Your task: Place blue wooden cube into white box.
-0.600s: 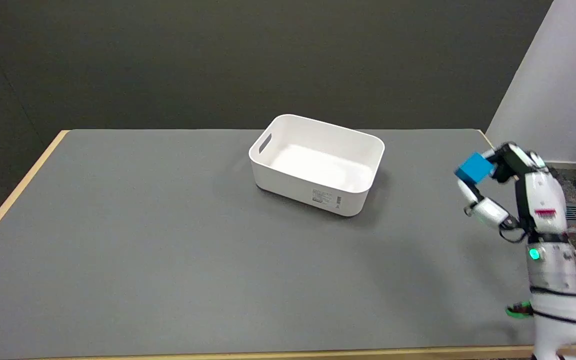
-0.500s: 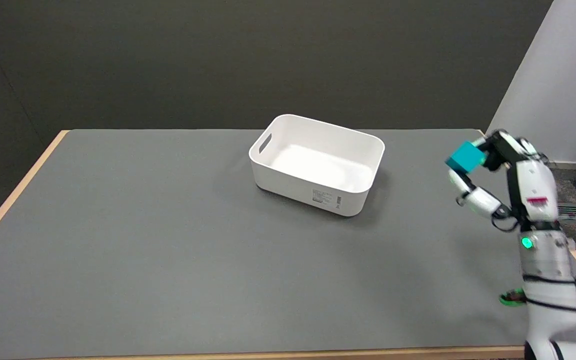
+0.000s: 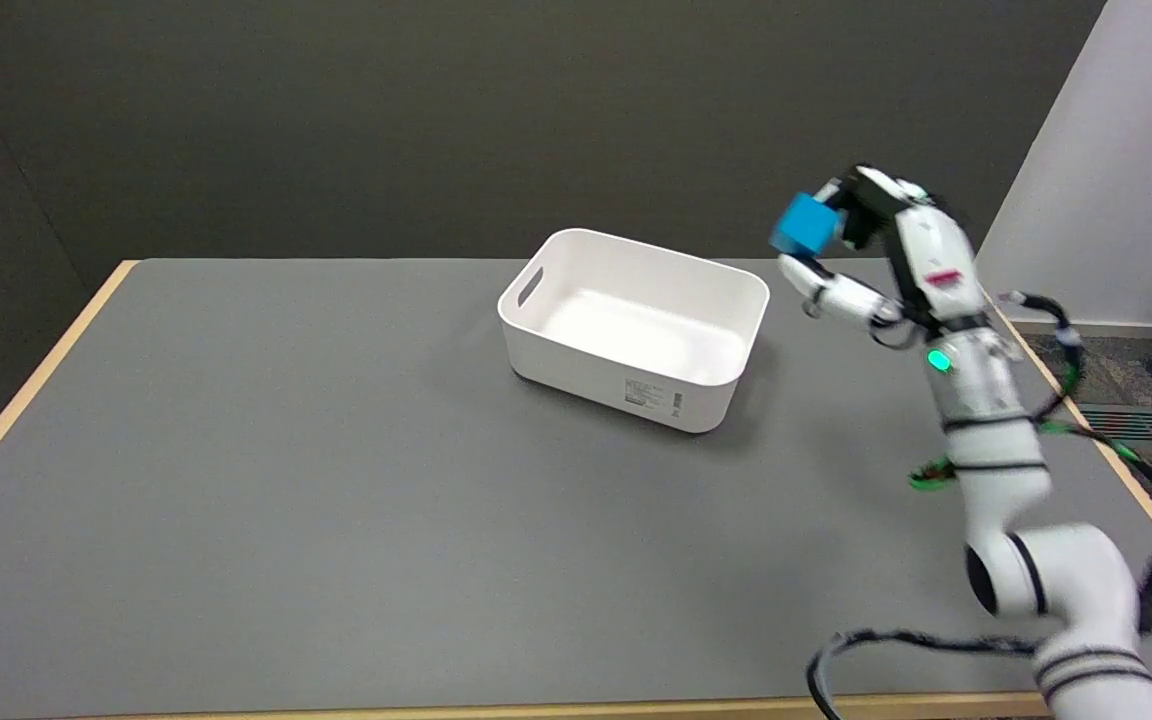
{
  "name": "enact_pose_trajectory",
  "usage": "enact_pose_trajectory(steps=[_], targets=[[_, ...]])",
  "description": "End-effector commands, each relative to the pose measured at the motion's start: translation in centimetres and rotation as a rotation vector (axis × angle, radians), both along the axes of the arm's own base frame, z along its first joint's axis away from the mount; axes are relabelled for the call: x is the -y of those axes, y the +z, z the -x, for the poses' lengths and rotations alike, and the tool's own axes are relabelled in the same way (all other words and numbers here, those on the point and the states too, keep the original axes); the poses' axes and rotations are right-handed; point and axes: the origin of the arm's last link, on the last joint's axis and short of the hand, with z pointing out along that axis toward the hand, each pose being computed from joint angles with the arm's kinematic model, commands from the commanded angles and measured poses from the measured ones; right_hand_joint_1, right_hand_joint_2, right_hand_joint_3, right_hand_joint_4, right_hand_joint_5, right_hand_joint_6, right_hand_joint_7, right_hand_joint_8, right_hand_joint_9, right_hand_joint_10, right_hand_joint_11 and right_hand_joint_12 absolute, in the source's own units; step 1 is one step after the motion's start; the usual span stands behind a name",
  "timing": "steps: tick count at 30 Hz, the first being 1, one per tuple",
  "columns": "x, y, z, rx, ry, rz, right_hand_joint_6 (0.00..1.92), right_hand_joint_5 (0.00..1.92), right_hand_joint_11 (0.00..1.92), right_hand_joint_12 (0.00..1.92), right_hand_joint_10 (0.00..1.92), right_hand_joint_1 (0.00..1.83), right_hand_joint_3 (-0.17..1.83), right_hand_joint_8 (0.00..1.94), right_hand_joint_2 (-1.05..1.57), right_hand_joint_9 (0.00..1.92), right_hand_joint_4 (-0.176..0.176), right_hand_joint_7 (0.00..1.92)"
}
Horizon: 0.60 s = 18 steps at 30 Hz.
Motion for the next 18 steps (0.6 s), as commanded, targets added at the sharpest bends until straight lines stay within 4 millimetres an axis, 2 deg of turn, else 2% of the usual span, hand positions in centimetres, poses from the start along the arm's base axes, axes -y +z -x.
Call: enact_pose_trajectory(steps=[1,4,7,10,12,15,18], targets=[[14.6,-6.6,-0.9,0.01,-0.222,-0.233,1.46,0.57,0.28,1.92,1.92,1.14,0.35,1.93,1.2,0.71,-0.176,0.61],[15.6,-7.0,1.1,0.038,-0.28,-0.237,1.47,0.57,0.27,1.92,1.92,1.14,0.35,1.93,1.2,0.71,-0.176,0.61],[15.8,-8.6,2.5,0.067,-0.316,-0.28,1.47,0.56,0.23,1.92,1.92,1.13,0.35,1.93,1.2,0.71,-0.176,0.61],[14.8,-10.6,3.8,0.088,-0.332,-0.337,1.47,0.56,0.21,1.92,1.92,1.13,0.34,1.93,1.2,0.7,-0.176,0.6],[13.4,-11.8,4.9,0.13,-0.326,-0.375,1.47,0.56,0.2,1.92,1.92,1.13,0.34,1.93,1.21,0.7,-0.176,0.6],[12.1,-12.6,5.9,0.179,-0.337,-0.39,1.46,0.57,0.21,1.92,1.92,1.14,0.34,1.92,1.2,0.71,-0.176,0.61],[11.0,-12.6,6.7,0.218,-0.347,-0.385,1.46,0.57,0.23,1.92,1.92,1.14,0.34,1.92,1.2,0.71,-0.176,0.61]])
